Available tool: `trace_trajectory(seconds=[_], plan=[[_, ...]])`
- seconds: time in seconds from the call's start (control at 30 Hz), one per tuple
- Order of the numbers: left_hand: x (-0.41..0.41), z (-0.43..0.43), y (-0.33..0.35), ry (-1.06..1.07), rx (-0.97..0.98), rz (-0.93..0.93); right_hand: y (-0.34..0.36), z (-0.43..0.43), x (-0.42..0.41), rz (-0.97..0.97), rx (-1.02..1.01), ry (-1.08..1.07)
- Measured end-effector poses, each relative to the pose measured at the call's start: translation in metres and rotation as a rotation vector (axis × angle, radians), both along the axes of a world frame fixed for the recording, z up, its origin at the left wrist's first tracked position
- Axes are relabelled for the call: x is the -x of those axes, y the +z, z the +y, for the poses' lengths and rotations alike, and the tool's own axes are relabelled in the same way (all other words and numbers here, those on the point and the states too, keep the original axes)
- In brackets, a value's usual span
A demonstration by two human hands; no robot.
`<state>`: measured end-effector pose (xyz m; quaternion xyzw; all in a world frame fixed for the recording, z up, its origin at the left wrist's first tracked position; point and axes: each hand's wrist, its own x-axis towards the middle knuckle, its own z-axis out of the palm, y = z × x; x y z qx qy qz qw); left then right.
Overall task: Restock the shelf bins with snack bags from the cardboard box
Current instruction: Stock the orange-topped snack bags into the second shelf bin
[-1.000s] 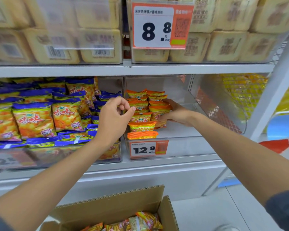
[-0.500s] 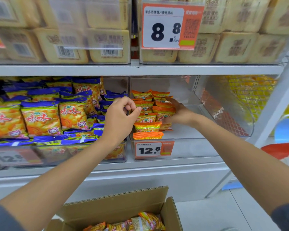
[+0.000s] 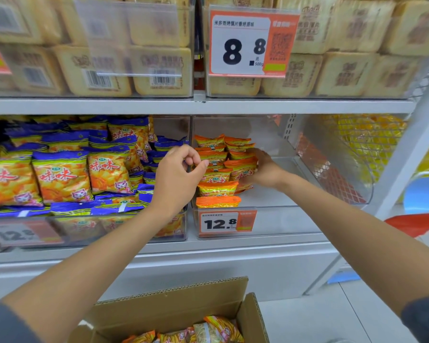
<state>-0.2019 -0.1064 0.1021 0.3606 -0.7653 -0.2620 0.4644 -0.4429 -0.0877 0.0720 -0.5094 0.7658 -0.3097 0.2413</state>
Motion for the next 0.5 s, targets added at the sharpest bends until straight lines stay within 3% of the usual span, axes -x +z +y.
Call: trace_trajectory(seconds=[0.27, 0.37, 0.5], plan=[[0.000, -0.002, -0.002, 0.012, 0.014, -0.019, 0.008, 0.007, 0.004, 0.044, -0.027, 0.004], [0.000, -0.003, -0.002, 0.014, 0.007, -0.028, 0.015, 0.016, 0.001, 0.084, 0.040, 0.017], [-0.005, 0.001, 0.006, 0.010, -0.009, -0.065, 0.033, 0.051, -0.025, 0.274, 0.204, -0.044]])
